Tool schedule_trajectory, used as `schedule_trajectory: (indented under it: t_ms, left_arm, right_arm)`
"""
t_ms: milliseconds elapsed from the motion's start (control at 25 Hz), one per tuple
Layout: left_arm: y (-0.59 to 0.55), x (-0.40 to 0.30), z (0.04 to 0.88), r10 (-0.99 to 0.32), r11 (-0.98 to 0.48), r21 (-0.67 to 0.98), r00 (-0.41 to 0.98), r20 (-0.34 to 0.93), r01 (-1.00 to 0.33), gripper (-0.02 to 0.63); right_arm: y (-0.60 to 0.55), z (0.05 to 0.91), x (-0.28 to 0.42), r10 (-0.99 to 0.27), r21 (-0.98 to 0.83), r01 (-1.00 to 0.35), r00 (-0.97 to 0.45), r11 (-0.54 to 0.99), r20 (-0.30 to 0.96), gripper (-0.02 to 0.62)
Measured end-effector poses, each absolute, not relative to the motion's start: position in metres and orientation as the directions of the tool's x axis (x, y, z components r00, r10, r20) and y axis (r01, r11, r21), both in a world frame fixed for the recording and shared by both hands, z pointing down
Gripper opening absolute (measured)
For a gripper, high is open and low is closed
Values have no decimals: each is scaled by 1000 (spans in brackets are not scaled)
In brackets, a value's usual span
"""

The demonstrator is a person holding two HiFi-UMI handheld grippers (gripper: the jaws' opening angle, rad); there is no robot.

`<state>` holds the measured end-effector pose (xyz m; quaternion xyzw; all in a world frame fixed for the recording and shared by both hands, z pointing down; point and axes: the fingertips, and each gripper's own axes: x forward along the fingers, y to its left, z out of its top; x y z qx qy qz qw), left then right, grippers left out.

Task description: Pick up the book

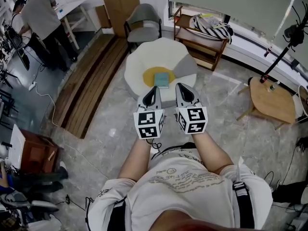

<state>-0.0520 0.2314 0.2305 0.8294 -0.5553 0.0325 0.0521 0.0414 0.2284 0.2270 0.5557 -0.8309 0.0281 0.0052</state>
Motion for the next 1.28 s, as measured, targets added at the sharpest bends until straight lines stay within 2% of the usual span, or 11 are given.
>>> schedule_trajectory:
  t_ms: [600, 1280]
  left_arm:
    - [228, -74, 237, -927, -353, 26, 353, 126, -935, 18]
    - [108, -71, 245, -937, -320, 9, 318, 143, -947, 18]
  right_arm:
    - [215, 230, 18, -911, -33, -911, -411, 410, 34, 26]
    - [90, 236, 19, -896, -34, -896, -444, 443, 16, 26]
